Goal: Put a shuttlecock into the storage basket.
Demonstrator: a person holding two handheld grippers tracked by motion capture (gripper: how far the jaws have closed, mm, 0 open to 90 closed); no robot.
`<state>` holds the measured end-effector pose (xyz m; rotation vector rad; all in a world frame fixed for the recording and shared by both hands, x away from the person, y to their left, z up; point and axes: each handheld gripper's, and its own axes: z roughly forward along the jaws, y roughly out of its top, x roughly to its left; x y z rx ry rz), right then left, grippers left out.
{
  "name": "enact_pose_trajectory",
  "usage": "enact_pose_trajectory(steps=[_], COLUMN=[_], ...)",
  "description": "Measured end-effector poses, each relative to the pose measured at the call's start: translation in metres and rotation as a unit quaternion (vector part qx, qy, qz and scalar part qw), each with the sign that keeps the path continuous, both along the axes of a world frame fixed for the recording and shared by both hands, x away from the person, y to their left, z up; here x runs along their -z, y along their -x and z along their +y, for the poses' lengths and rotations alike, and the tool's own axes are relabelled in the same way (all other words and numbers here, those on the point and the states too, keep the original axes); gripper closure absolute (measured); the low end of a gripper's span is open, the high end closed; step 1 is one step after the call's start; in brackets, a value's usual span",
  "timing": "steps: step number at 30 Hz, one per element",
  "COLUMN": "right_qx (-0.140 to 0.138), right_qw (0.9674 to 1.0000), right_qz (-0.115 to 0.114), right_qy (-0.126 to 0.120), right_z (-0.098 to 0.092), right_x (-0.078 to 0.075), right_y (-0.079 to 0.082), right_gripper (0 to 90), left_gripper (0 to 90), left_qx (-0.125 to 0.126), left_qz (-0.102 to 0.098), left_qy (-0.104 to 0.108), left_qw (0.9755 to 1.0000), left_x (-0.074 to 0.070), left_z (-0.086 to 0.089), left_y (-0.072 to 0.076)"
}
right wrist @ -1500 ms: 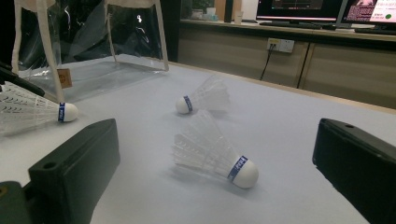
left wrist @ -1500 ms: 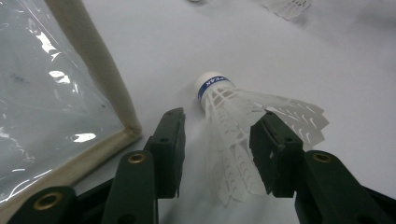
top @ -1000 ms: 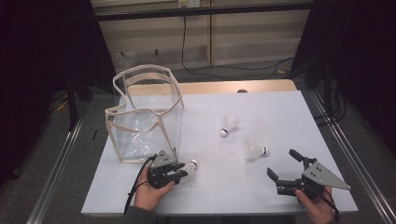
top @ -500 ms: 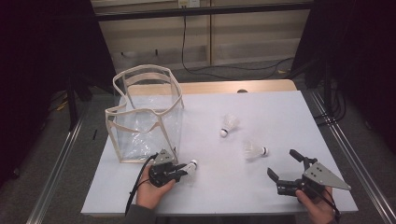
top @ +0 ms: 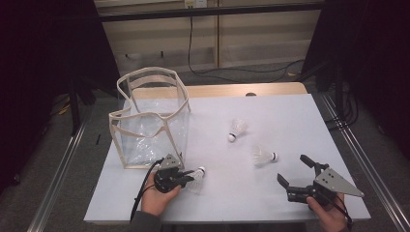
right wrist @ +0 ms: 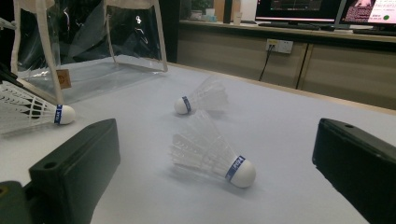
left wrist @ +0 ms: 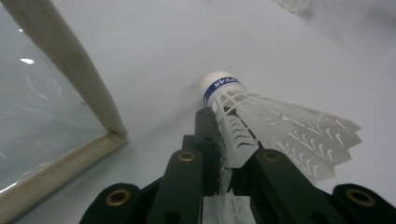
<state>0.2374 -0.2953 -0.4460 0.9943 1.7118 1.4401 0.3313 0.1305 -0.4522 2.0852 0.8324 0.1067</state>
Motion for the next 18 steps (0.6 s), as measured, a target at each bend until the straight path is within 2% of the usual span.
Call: enact_pose_trajectory(steps=[2,12,18], right_qx=[-0.001,0.001,0.000], right_qw=[1.0000,1.0000,1.0000], right_qz=[0.000,-0.001,-0.002], right_qy=[0.000,0.000,-0.001], right_z=[-0.0001,-0.0003,-0.0002], right_x=[0.0000,-0.0002,-0.0003], right_y=[-0.0001,0.0002,0.0004], right_gripper=[0.7,0.7,0.7], left_gripper=[85.8,86.5,86.8], left_qx=[0.000,-0.002,-0.002], left_qz=[-0.002,0.003,0.005], left_qy=[-0.003,0.005,0.016], left_qw=[1.0000,1.0000,0.9999], left_x=[-0.0007,-0.0035,-0.0066], left_z=[-0.0003,-0.0006,0.0006], left_y=[0.0001,0.0010,0.0015])
